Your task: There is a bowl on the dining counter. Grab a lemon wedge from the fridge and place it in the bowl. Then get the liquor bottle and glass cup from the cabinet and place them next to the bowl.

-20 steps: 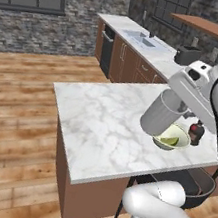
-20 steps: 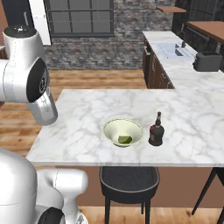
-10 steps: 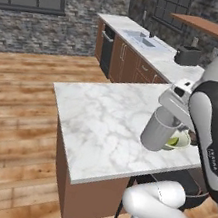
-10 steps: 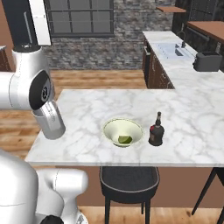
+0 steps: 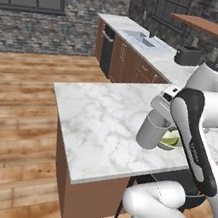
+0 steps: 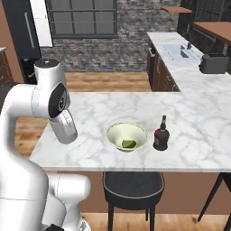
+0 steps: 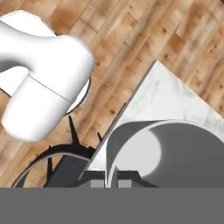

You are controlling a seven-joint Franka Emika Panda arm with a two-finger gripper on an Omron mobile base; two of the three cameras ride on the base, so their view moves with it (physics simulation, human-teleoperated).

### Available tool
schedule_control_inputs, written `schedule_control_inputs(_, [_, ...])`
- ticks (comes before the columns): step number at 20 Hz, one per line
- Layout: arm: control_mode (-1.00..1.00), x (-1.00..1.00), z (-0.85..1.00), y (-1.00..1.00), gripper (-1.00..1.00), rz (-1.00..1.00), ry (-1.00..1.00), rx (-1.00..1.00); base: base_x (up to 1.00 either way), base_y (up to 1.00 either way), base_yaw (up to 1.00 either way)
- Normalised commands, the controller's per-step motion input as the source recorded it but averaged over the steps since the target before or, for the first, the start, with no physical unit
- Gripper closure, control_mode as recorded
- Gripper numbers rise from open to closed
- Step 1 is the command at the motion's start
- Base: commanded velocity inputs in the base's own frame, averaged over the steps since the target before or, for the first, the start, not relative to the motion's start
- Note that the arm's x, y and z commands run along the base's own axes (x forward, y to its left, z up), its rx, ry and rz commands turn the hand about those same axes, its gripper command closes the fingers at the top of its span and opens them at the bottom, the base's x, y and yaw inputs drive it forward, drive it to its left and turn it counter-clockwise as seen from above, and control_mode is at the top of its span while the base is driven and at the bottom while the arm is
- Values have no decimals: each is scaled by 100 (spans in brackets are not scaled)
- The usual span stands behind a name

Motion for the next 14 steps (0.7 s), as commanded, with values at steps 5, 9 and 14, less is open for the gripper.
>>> schedule_control_inputs(5, [-100, 64, -41, 0, 100, -1, 8, -5, 0, 0, 0])
schedule_control_inputs(9, [-100, 57, -44, 0, 100, 0, 12, -8, 0, 0, 0])
schedule_control_inputs(14, [-100, 43, -42, 0, 100, 0, 7, -3, 0, 0, 0])
